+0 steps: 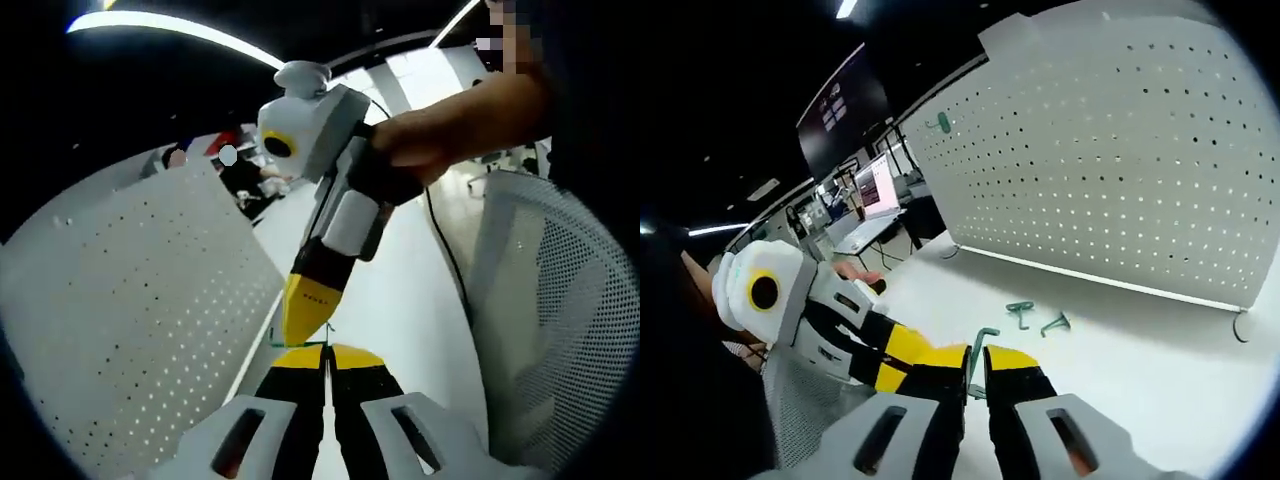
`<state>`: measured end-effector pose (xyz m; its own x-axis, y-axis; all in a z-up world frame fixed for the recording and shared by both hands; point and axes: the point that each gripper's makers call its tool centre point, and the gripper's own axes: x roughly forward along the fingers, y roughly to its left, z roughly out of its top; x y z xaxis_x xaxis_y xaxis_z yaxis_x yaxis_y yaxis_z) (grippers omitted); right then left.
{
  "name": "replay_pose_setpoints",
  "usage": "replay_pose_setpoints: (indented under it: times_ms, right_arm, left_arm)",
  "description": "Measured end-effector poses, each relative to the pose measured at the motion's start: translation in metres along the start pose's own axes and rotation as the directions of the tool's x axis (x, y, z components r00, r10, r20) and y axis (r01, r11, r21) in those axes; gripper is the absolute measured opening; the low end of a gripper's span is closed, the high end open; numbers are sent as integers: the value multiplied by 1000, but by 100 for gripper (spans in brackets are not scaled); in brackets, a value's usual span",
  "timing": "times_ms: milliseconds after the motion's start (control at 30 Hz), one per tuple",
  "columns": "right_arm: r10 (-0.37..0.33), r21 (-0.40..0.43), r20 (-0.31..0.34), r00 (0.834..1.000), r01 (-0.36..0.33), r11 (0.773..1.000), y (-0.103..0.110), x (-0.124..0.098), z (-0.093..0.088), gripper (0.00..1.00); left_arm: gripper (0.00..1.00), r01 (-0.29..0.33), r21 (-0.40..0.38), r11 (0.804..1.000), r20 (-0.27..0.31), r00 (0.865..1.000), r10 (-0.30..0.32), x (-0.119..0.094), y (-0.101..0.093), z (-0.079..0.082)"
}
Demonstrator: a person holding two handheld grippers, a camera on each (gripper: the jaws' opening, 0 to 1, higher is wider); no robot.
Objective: Insert the hook assembly into the mounting plate slot until the hook locks in place.
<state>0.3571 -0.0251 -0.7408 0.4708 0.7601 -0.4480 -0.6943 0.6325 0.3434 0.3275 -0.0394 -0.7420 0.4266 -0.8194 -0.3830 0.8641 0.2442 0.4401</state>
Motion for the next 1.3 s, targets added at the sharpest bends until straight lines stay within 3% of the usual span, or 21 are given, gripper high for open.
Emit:
replay_pose_setpoints:
  times_ms: [433, 700, 833, 967, 1100, 1200, 1300]
  right_arm:
    - [10, 36, -24, 1000, -9, 999, 3, -1, -5, 3]
    - [14, 17, -15, 1000, -14, 1000, 5, 0, -3, 2]
    - [13, -3, -16, 1000, -13, 1000, 5, 0, -2, 2]
    - [6, -25, -21, 1000, -7, 1000, 5, 0, -3, 2]
    - [9, -33, -25, 1000, -10, 999, 6, 0, -5, 2]
    - [15, -42, -27, 1000, -16, 999, 9, 2, -5, 2]
    - [22, -64, -31, 999, -24, 998, 13, 3, -5, 2]
  left_arm:
    - [2, 8, 9, 1000, 15, 1000, -8, -1, -2, 1]
    - [4, 43, -131, 990, 48, 998, -37, -3, -1, -2]
    - [13, 136, -292, 947, 95, 989, -113, -6, -9, 0]
    - [14, 173, -396, 902, 132, 983, -130, -13, -7, -2]
    - [13, 178, -497, 850, 153, 981, -116, -19, 2, -6]
    - [13, 175, -599, 781, 183, 980, -79, -23, 16, -8]
    - [12, 166, -631, 757, 192, 980, -55, -26, 27, -9]
